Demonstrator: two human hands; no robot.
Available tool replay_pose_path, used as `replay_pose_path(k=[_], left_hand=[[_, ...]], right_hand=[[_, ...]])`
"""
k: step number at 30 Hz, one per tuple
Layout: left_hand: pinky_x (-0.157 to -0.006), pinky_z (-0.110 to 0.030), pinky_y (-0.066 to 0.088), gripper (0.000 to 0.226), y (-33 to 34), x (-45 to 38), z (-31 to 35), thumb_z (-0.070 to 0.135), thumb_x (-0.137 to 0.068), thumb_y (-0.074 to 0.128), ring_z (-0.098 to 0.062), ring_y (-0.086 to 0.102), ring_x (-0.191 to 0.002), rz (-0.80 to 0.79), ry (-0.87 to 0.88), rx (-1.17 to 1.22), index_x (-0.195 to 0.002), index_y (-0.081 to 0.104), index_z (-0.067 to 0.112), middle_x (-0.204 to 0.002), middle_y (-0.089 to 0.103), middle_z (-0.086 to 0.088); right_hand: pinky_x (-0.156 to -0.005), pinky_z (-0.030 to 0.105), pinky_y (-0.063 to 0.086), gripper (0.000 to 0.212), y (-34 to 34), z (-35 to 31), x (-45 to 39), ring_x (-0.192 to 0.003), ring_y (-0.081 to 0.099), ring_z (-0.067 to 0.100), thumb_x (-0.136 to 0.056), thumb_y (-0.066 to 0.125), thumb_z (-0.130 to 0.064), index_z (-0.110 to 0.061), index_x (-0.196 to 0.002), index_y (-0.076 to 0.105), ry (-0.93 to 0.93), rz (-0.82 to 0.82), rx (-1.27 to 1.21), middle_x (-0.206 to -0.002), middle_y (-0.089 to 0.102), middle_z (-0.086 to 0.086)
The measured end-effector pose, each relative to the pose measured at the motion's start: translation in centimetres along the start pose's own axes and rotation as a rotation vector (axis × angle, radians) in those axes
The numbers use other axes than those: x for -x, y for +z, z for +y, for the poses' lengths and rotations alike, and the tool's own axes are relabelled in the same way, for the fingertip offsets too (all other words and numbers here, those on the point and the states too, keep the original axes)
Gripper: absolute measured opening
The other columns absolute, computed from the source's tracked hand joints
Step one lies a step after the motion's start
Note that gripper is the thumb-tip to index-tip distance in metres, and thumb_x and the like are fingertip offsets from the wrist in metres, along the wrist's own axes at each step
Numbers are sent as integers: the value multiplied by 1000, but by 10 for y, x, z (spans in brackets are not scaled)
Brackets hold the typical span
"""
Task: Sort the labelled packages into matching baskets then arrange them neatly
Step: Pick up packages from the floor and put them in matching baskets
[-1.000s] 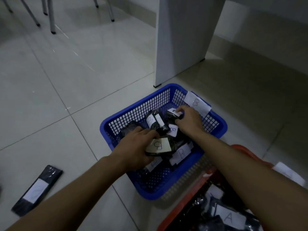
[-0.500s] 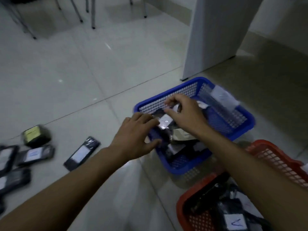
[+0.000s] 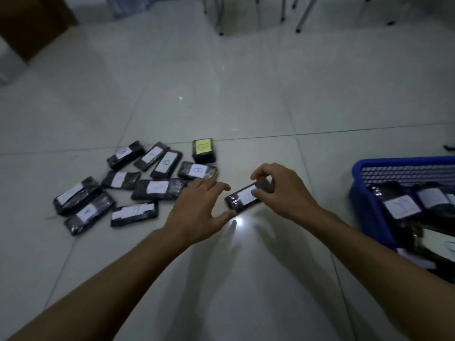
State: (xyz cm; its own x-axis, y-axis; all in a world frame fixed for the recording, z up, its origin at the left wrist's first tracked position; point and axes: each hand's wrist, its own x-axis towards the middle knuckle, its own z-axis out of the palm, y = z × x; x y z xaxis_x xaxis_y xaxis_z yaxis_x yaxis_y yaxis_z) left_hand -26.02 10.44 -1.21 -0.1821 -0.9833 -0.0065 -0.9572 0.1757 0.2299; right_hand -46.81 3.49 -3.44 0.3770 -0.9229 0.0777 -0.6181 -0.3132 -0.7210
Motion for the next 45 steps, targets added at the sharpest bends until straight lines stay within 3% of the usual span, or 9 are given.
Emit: replay_pose_path(k=[4, 9, 13, 17, 21, 25, 33, 40, 45], left_hand=[[-101, -35, 38, 69, 13, 40, -30, 57, -86, 56, -15, 38, -127, -33, -126, 45, -145, 29, 32, -139, 44, 7], [-100, -38, 39, 68, 25, 71, -50, 56, -86, 54, -18, 39, -124, -46, -173, 32, -144, 30, 30, -136, 45, 5], [-99, -40, 39, 66, 28, 71, -55, 54, -86, 55, -20, 40, -124, -25, -175, 63, -143, 33, 29, -135, 46, 4], [-102, -40, 37, 66, 24, 51, -56, 53, -87, 54, -19, 37, -128, -15, -162, 53, -144, 31, 29, -140, 43, 4], [-102, -38, 37, 64, 20, 18, -66, 47, -89, 55, -21, 36, -130, -9, -130, -72, -144, 29, 27, -143, 41, 1], [-105, -40, 35, 66, 19, -26, -84, 36, -90, 60, -25, 34, -134, -33, -154, -209, -145, 27, 22, -147, 37, -4], [-102, -40, 34, 69, 40, -87, -98, 17, -85, 61, -24, 34, -132, -113, -118, -280, -146, 29, 24, -149, 35, 1], [-104, -43, 30, 73, 41, -88, -86, 35, -79, 67, -25, 33, -127, -143, -60, -290, -142, 31, 27, -139, 34, -3], [-93, -41, 37, 73, 24, -89, -47, 47, -78, 65, -21, 45, -115, -166, 4, -125, -141, 34, 28, -129, 38, -1]], right_hand=[[-76, 23, 40, 32, 42, -12, -8, -99, 49, 8, -80, 74, -21, -30, -108, 62, -42, -126, 108, -104, 55, -13], [-88, 38, 45, 55, 58, -5, -16, -114, 43, 23, -73, 75, -13, -30, -123, 60, 23, -130, 338, -124, 54, -2], [-89, 37, 38, 68, 60, 10, -16, -119, 40, 26, -80, 69, -12, -27, -142, 47, 62, -215, 509, -141, 49, -1], [-86, 35, 34, 58, 56, 15, -21, -116, 41, 23, -86, 66, -27, -31, -140, 47, 16, -225, 641, -133, 52, -2], [-84, 35, 31, 57, 58, 17, -26, -109, 45, 21, -78, 72, -41, -34, -131, 54, 59, -105, 556, -118, 56, -3], [-81, 38, 44, 55, 63, 19, -40, -96, 53, 22, -75, 76, -41, -29, -125, 58, 97, 46, 348, -106, 54, -1], [-75, 34, 48, 55, 74, 27, -57, -95, 54, 21, -75, 77, -37, -28, -125, 57, 124, 117, 247, -108, 54, -1], [-80, 38, 47, 54, 60, 29, -51, -98, 52, 21, -75, 75, -37, -27, -125, 56, 149, 136, 215, -110, 53, -2], [-80, 33, 30, 53, 17, 19, -37, -102, 43, 17, -76, 74, -36, -31, -125, 56, 172, 269, 256, -110, 52, -5]])
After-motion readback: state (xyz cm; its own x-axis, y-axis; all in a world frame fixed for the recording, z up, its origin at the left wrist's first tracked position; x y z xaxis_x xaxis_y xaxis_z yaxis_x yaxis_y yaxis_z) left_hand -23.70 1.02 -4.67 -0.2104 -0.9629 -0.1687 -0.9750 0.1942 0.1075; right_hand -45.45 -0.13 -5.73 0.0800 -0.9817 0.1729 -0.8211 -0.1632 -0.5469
